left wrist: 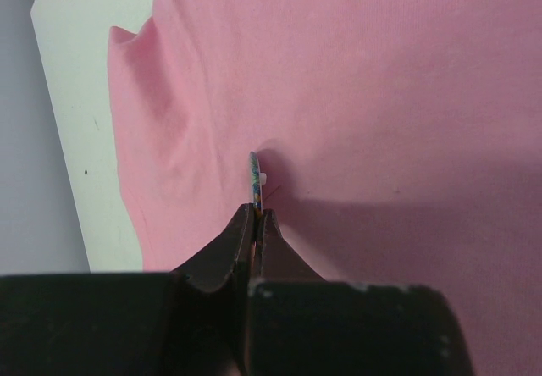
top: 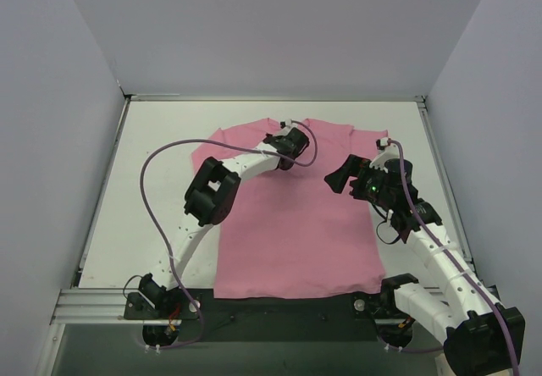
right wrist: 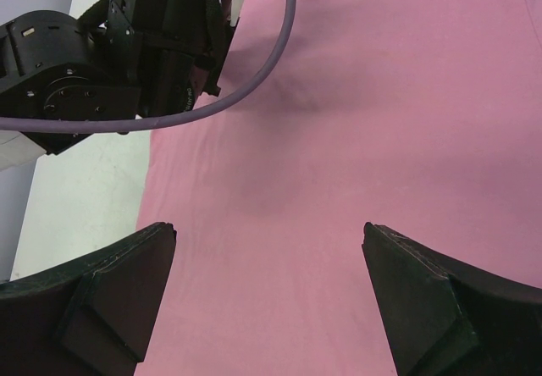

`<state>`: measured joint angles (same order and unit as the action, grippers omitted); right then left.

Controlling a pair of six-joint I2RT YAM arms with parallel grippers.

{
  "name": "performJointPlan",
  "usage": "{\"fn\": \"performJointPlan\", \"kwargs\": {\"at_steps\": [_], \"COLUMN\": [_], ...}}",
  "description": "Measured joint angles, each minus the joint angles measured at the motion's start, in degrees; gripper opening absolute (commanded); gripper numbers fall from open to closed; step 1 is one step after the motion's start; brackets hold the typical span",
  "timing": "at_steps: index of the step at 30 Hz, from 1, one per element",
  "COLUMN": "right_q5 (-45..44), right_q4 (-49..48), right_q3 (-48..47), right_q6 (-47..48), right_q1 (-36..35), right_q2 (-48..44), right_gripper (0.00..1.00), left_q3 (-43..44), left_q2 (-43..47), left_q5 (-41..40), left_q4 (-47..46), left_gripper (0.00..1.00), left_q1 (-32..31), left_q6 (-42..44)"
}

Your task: Pin the brooch onto the clothing

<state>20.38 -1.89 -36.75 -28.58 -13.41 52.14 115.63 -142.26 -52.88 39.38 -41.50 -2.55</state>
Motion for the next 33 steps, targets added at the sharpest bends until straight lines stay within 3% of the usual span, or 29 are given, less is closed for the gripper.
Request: {"fn": "performJointPlan", "kwargs": {"at_steps": [21,33], "right_q5": [0.0,0.0], "right_q4": [0.2,0.8], "right_q3": [0.0,0.7], "right_q6": [-0.3,-0.3], "right_q1": [0.7,1.1], "right_q2": [-1.8,-3.7], "right_gripper": [1.0,1.0], "left_q3": [4.7,-10.2], "left_q2": [-0.5,12.1], "left_q5": [5.2,21.1], "left_q4": [4.5,-4.8], "left_gripper": [0.0,0.0], "left_q1": [-2.7,-0.3], "left_q6": [-1.4,-4.5]}}
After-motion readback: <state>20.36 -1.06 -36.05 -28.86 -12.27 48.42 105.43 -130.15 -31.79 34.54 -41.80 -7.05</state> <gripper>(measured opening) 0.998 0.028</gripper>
